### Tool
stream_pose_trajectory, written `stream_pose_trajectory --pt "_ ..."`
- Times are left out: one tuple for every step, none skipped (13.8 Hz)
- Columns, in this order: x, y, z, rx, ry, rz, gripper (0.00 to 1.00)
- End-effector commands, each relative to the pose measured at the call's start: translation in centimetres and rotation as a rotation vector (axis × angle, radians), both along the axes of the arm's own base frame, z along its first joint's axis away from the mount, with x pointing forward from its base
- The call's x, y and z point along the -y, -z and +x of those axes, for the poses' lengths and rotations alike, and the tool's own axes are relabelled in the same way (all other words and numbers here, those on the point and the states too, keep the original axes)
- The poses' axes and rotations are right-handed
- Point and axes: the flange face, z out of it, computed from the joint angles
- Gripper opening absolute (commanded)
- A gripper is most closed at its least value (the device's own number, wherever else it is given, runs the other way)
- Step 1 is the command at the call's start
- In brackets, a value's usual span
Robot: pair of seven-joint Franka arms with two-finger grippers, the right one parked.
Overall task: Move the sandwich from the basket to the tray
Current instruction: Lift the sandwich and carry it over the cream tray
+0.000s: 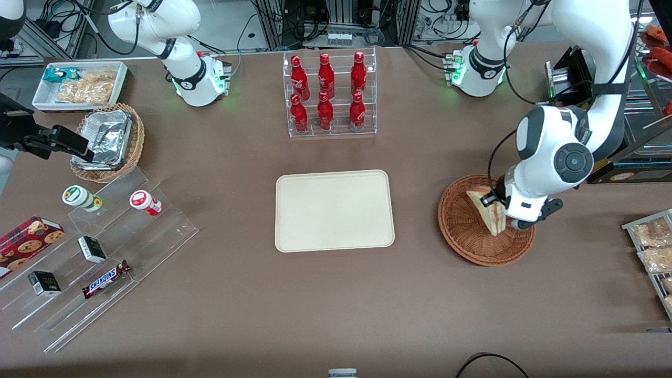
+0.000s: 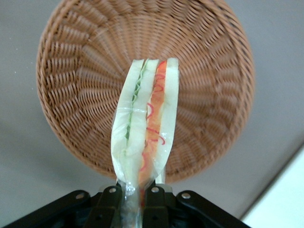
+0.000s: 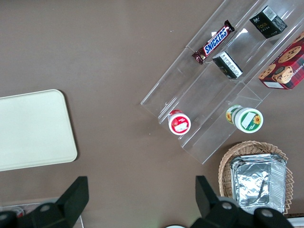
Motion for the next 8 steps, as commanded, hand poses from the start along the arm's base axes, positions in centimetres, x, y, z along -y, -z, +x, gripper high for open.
stream_pose_trajectory --pt "4.3 -1.4 -0.5 -0.022 0.112 0.014 0.11" --pt "6.6 -1.5 -1.1 -0.018 0.160 0.018 0.10" --pt "9.2 -1.2 -1.9 -0.016 0.207 0.018 0.10" --pt "11.7 -0.9 -2.0 -0.012 0.248 0.015 0.10" --pt "14.5 -0.9 -1.8 -0.005 0.287 0.011 0.11" --pt "17.0 -0.8 -1.4 0.007 0.310 0.007 0.11" --pt "18.9 -0.6 -1.2 0.013 0.321 -0.003 0.11" --pt "21.1 -0.2 -1.4 0.015 0.330 -0.013 0.11"
